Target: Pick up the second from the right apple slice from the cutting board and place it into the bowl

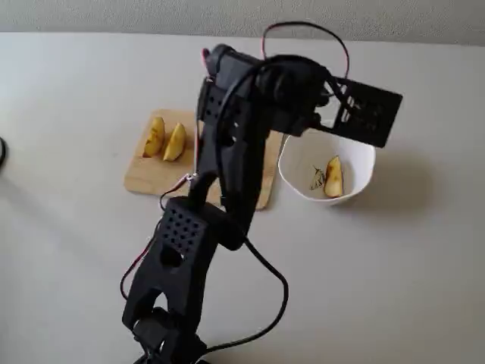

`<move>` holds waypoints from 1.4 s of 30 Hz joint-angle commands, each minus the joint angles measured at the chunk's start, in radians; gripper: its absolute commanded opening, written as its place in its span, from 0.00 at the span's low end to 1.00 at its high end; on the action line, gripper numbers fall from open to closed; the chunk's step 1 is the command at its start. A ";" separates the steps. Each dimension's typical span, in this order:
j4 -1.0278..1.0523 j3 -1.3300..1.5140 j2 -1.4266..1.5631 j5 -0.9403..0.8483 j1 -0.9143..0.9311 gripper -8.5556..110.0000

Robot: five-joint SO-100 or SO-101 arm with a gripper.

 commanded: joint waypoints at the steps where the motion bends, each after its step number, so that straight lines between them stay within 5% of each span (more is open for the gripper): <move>1: 0.043 -0.008 0.272 -0.014 -0.069 0.07; 17: 0.020 0.649 1.569 -0.089 -0.322 0.07; 24: -0.379 1.669 2.183 -0.098 -0.336 0.07; 30: -0.584 2.235 2.382 -0.084 -0.339 0.07; 42: -0.736 2.925 2.494 -0.032 -0.305 0.07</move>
